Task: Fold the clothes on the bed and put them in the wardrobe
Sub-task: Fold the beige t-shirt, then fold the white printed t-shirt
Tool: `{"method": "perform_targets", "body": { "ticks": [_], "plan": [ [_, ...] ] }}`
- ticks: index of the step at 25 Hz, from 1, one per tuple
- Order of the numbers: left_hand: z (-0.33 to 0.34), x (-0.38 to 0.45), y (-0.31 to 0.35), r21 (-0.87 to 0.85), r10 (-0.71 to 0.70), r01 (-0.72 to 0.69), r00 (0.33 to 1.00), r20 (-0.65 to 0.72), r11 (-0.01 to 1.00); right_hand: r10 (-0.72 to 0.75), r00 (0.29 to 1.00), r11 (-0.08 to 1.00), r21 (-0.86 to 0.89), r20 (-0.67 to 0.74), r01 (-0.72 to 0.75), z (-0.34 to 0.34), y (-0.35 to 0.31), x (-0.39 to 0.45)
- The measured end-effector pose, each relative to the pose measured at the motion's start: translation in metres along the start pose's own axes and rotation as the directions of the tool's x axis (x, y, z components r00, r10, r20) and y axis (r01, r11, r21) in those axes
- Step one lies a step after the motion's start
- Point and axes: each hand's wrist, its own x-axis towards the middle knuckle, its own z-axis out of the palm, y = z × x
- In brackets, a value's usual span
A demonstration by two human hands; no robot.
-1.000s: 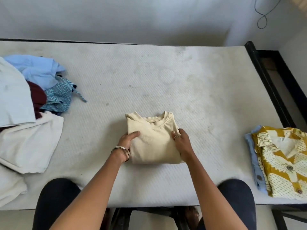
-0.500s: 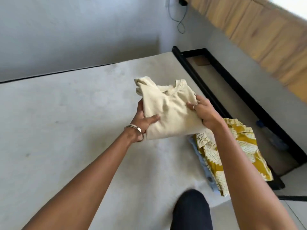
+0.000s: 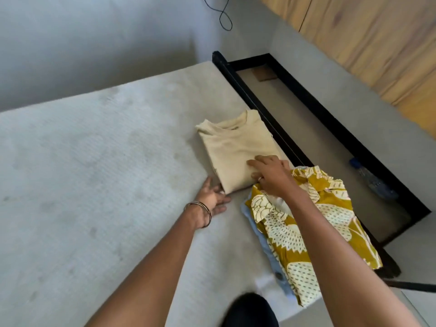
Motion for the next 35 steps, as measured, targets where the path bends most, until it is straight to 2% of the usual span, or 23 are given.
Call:
{"method": "perform_targets", "body": {
  "ticks": [2, 6, 8, 9, 11, 13, 14, 16, 18, 20, 22, 25, 29, 31, 34, 35],
  "plan": [
    [-0.003, -0.002, 0.000, 0.060, 0.017, -0.017, 1.000, 0.014, 0.998, 0.020, 0.999, 0.993, -0.118, 0.030, -0.016, 0.000, -0.009, 0.005],
    [-0.016, -0.013, 0.006, 0.245, 0.011, -0.016, 1.000, 0.021, 0.969, 0.263, 0.944, 0.930, -0.313, 0.201, -0.193, -0.013, -0.039, 0.013],
    [-0.028, -0.024, 0.009, 0.349, 0.049, -0.032, 0.998, -0.041, 0.936, 0.325, 0.931, 0.897, -0.366, 0.164, -0.249, -0.019, -0.062, 0.003],
    [-0.035, -0.030, 0.010, 0.377, 0.076, -0.038, 0.993, -0.087, 0.925, 0.309, 0.944, 0.900, -0.354, 0.114, -0.252, -0.020, -0.074, -0.006],
    [-0.055, -0.050, 0.009, 0.460, 0.160, -0.065, 0.972, -0.172, 0.886, 0.195, 0.981, 0.957, -0.216, -0.021, -0.195, -0.017, -0.101, -0.027],
    [-0.082, -0.078, 0.004, 0.575, 0.283, -0.115, 0.935, -0.212, 0.810, 0.113, 0.990, 0.992, 0.061, -0.084, -0.108, -0.013, -0.139, -0.049],
    [-0.099, -0.094, -0.002, 0.623, 0.336, -0.138, 0.917, -0.213, 0.770, 0.087, 0.992, 0.972, 0.225, -0.087, -0.065, -0.010, -0.163, -0.061],
    [-0.127, -0.124, -0.012, 0.677, 0.414, -0.178, 0.887, -0.203, 0.714, 0.082, 0.991, 0.834, 0.552, -0.107, -0.009, -0.005, -0.204, -0.079],
    [-0.165, -0.165, -0.025, 0.683, 0.484, -0.201, 0.838, -0.252, 0.702, 0.087, 0.989, 0.662, 0.749, -0.121, 0.033, -0.006, -0.257, -0.106],
    [-0.210, -0.210, -0.042, 0.626, 0.545, -0.240, 0.760, -0.354, 0.742, 0.047, 0.990, 0.543, 0.835, -0.135, 0.088, -0.008, -0.314, -0.135],
    [-0.264, -0.256, -0.065, 0.526, 0.555, -0.275, 0.663, -0.502, 0.805, -0.022, 0.987, 0.470, 0.870, -0.159, 0.151, -0.003, -0.372, -0.163],
    [-0.340, -0.314, -0.097, 0.439, 0.522, -0.285, 0.535, -0.664, 0.852, -0.133, 0.979, 0.449, 0.871, -0.156, 0.200, 0.014, -0.442, -0.187],
    [-0.451, -0.392, -0.146, 0.352, 0.409, -0.220, 0.341, -0.846, 0.910, -0.321, 0.943, 0.485, 0.839, -0.091, 0.246, 0.039, -0.540, -0.205],
    [-0.499, -0.425, -0.167, 0.366, 0.384, -0.120, 0.208, -0.900, 0.923, -0.413, 0.908, 0.503, 0.815, -0.066, 0.288, 0.050, -0.587, -0.212],
    [-0.548, -0.466, -0.187, 0.453, 0.466, 0.128, -0.105, -0.878, 0.882, -0.515, 0.856, 0.490, 0.805, -0.041, 0.333, 0.068, -0.646, -0.221],
    [-0.563, -0.477, -0.189, 0.446, 0.489, 0.230, -0.186, -0.852, 0.865, -0.541, 0.840, 0.484, 0.805, -0.033, 0.343, 0.075, -0.664, -0.223]
  ]
}}
